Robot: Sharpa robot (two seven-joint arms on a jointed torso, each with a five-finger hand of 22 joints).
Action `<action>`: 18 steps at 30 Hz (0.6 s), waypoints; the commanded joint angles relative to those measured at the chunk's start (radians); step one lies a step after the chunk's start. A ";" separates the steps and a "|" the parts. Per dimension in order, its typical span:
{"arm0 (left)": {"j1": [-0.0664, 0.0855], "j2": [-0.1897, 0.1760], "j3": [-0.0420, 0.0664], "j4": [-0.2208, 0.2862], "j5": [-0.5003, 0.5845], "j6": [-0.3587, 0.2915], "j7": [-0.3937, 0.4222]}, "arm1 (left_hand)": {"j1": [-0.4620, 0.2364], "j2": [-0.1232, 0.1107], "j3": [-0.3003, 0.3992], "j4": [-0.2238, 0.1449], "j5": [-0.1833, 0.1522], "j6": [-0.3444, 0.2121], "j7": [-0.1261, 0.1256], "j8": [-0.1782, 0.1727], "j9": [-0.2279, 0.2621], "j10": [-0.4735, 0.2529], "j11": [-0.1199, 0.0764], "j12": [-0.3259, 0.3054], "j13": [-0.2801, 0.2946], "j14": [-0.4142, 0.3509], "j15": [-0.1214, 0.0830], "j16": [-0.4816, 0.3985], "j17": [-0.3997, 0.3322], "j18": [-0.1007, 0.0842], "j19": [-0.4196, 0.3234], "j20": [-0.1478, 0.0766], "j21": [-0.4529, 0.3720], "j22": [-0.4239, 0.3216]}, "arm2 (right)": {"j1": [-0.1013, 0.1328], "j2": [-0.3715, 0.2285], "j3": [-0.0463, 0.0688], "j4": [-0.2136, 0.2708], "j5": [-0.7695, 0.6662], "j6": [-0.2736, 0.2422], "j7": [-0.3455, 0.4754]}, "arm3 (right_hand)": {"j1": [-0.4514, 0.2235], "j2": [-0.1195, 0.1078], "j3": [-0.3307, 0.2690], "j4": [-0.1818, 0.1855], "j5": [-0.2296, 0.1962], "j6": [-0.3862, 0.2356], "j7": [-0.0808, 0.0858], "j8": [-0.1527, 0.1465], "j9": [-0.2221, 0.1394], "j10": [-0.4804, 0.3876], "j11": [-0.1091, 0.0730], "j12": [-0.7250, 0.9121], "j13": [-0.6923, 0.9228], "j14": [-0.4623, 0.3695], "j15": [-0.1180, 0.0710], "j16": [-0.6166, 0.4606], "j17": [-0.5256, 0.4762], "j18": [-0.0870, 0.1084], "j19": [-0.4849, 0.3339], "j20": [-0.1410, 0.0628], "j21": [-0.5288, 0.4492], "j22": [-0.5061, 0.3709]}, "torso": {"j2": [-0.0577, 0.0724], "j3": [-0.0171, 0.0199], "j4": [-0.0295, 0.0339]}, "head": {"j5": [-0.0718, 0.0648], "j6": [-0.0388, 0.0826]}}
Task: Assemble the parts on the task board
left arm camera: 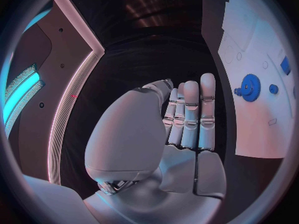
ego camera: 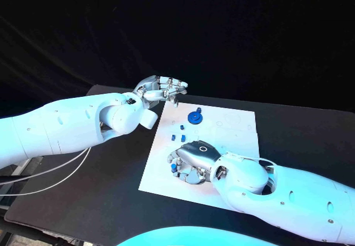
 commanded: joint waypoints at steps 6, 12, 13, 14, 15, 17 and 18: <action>0.001 0.001 0.001 0.001 0.005 0.016 0.005 | -0.005 0.003 0.006 0.001 0.001 -0.005 0.001 -0.003 0.002 -0.008 -0.001 0.003 0.001 -0.004 0.002 -0.003 -0.001 0.016 0.006 0.001 -0.007 -0.001 | -0.001 -0.006 0.000 0.007 -0.012 -0.021 -0.007 | 0.000 -0.013 -0.013 0.001 -0.007 -0.021 -0.003 -0.013 -0.004 0.004 -0.008 0.008 0.008 0.043 -0.008 0.006 0.001 -0.016 0.017 -0.010 0.006 0.189 | -0.001 -0.0004 0.0008 | -0.001 0.001; 0.001 0.000 0.001 0.001 0.005 0.016 0.005 | -0.005 0.003 0.006 0.001 0.001 -0.005 0.001 -0.003 0.002 -0.008 -0.001 0.003 0.001 -0.004 0.002 -0.003 -0.001 0.016 0.006 0.001 -0.007 -0.001 | -0.002 -0.017 0.000 0.016 -0.013 -0.046 -0.011 | 0.001 -0.011 -0.016 0.001 -0.007 -0.020 -0.001 -0.013 -0.004 0.010 -0.009 0.013 0.013 0.043 -0.009 0.006 0.001 -0.016 0.017 -0.011 0.005 0.189 | 0.000 -0.0004 0.0004 | -0.001 0.002; 0.001 0.000 0.001 0.001 0.005 0.016 0.005 | -0.005 0.003 0.006 0.001 0.001 -0.005 0.001 -0.003 0.002 -0.008 -0.001 0.003 0.001 -0.004 0.002 -0.003 -0.001 0.016 0.006 0.001 -0.007 -0.001 | -0.001 -0.020 0.000 0.019 -0.014 -0.054 -0.012 | 0.001 -0.011 -0.016 0.001 -0.007 -0.020 -0.001 -0.013 -0.004 0.011 -0.009 0.014 0.014 0.043 -0.009 0.006 0.001 -0.016 0.017 -0.011 0.006 0.189 | 0.000 -0.0005 0.0002 | -0.001 0.002; 0.001 0.000 0.001 0.001 0.005 0.016 0.005 | -0.005 0.003 0.006 0.001 0.001 -0.005 0.001 -0.003 0.002 -0.008 -0.001 0.003 0.001 -0.004 0.002 -0.003 -0.001 0.016 0.006 0.001 -0.007 -0.001 | -0.001 -0.026 0.000 0.024 -0.014 -0.066 -0.013 | 0.002 -0.011 -0.017 0.001 -0.007 -0.020 -0.001 -0.013 -0.004 0.013 -0.010 0.016 0.015 0.043 -0.010 0.006 0.001 -0.016 0.018 -0.012 0.006 0.189 | 0.000 -0.0008 0.0001 | -0.001 0.002; 0.001 -0.001 0.000 0.001 0.005 0.016 0.005 | -0.005 0.003 0.006 0.001 0.001 -0.005 0.001 -0.003 0.002 -0.008 -0.001 0.003 0.001 -0.004 0.002 -0.003 -0.001 0.016 0.006 0.001 -0.007 -0.001 | -0.001 -0.032 0.000 0.029 -0.014 -0.078 -0.013 | 0.003 -0.010 -0.018 0.000 -0.007 -0.021 -0.001 -0.014 -0.004 0.016 -0.011 0.019 0.018 0.044 -0.010 0.006 0.001 -0.017 0.018 -0.012 0.007 0.190 | 0.000 -0.0008 0.0001 | -0.001 0.002; 0.001 -0.001 0.000 0.001 0.005 0.016 0.005 | -0.008 0.004 0.011 -0.003 0.001 -0.006 0.002 -0.002 0.002 -0.010 0.000 0.006 0.001 -0.005 0.003 -0.002 -0.003 0.016 0.007 0.001 -0.008 -0.002 | 0.000 -0.044 0.002 0.040 -0.014 -0.104 -0.010 | 0.005 -0.011 -0.023 -0.001 -0.006 -0.024 -0.003 -0.016 -0.005 0.026 -0.014 0.030 0.027 0.044 -0.013 0.006 0.002 -0.017 0.021 -0.014 0.012 0.192 | -0.001 -0.0008 -0.0006 | -0.001 0.003; 0.001 -0.001 0.000 0.001 0.005 0.016 0.005 | -0.008 0.004 0.011 -0.003 0.001 -0.006 0.002 -0.002 0.002 -0.010 0.000 0.006 0.001 -0.005 0.003 -0.002 -0.003 0.016 0.007 0.001 -0.008 -0.002 | 0.002 -0.054 0.002 0.050 -0.013 -0.122 -0.007 | 0.005 -0.011 -0.023 -0.001 -0.006 -0.024 -0.003 -0.016 -0.005 0.026 -0.014 0.030 0.027 0.044 -0.013 0.006 0.002 -0.017 0.021 -0.014 0.012 0.192 | -0.001 -0.0008 -0.0008 | -0.002 0.003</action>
